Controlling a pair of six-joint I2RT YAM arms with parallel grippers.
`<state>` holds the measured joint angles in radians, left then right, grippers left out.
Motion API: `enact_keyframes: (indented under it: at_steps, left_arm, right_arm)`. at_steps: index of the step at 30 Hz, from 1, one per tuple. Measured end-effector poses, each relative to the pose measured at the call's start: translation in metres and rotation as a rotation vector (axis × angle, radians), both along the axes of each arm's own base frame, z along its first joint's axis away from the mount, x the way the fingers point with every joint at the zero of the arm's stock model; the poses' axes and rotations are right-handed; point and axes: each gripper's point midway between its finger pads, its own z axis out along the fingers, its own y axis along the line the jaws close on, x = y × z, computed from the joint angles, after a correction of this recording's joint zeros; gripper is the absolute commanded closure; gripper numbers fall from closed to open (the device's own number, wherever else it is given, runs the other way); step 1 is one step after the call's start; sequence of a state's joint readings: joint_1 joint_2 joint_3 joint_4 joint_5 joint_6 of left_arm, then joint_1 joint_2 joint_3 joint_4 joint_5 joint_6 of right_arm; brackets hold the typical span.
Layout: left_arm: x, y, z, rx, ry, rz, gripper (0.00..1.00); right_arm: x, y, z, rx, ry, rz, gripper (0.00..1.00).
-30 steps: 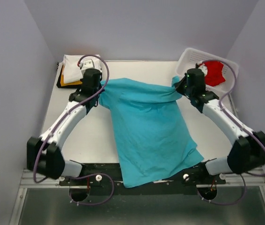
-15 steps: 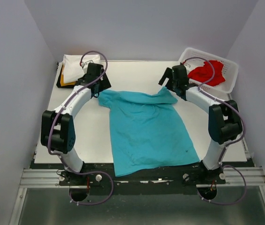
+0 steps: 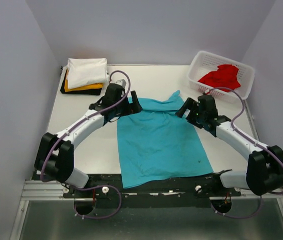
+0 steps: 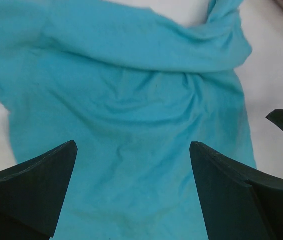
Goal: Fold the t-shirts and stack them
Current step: Flatten out the tshirt
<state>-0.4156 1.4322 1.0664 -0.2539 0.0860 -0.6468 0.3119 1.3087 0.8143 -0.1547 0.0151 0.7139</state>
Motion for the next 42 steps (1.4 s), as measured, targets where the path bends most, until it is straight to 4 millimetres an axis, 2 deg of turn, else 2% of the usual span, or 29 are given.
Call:
enact_keyframes:
  at_steps: [3, 6, 8, 9, 12, 15, 17, 20, 26, 30, 35, 39, 41, 42]
  left_arm:
    - [-0.017, -0.028, -0.041, 0.000, 0.110, -0.094, 0.01]
    - [-0.023, -0.037, -0.071, 0.009, 0.192, -0.119, 0.02]
    - [-0.026, -0.038, -0.082, 0.005, 0.224, -0.118, 0.02]
    - [-0.028, -0.037, -0.086, 0.008, 0.235, -0.118, 0.01]
    - [-0.034, -0.036, -0.097, -0.003, 0.259, -0.111, 0.02]
    - [-0.048, -0.037, -0.111, -0.034, 0.302, -0.123, 0.02]
    - [-0.065, -0.039, -0.125, -0.058, 0.343, -0.133, 0.01]
    - [-0.079, -0.051, -0.123, -0.106, 0.336, -0.154, 0.01]
    - [-0.131, -0.098, -0.117, -0.257, 0.371, -0.261, 0.01]
    - [-0.153, -0.133, -0.114, -0.294, 0.415, -0.300, 0.01]
    - [-0.142, -0.193, -0.104, -0.335, 0.401, -0.331, 0.01]
    - [-0.117, -0.240, -0.083, -0.345, 0.341, -0.349, 0.01]
    - [-0.107, -0.251, -0.066, -0.344, 0.282, -0.352, 0.01]
    - [-0.105, -0.250, -0.058, -0.338, 0.250, -0.345, 0.01]
  right_arm:
    - [-0.028, 0.002, -0.037, 0.021, 0.118, 0.026, 0.00]
    - [-0.049, 0.006, -0.065, 0.046, 0.209, 0.046, 0.00]
    - [-0.057, 0.007, -0.083, 0.049, 0.264, 0.052, 0.00]
    - [-0.058, 0.008, -0.087, 0.055, 0.277, 0.052, 0.00]
    - [-0.043, 0.014, -0.090, 0.069, 0.266, 0.050, 0.00]
    - [-0.021, 0.021, -0.089, 0.076, 0.251, 0.040, 0.00]
    - [-0.002, 0.027, -0.089, 0.077, 0.243, 0.041, 0.00]
    - [0.046, 0.042, -0.087, 0.084, 0.218, 0.044, 0.00]
    - [0.143, 0.074, -0.080, 0.080, 0.131, 0.077, 0.00]
    - [0.188, 0.093, -0.078, 0.063, 0.077, 0.134, 0.00]
    - [0.221, 0.110, -0.076, 0.039, 0.025, 0.224, 0.00]
    - [0.222, 0.105, -0.077, -0.031, 0.027, 0.260, 0.00]
    - [0.219, 0.098, -0.078, -0.082, 0.033, 0.272, 0.00]
    - [0.218, 0.095, -0.078, -0.101, 0.038, 0.274, 0.00]
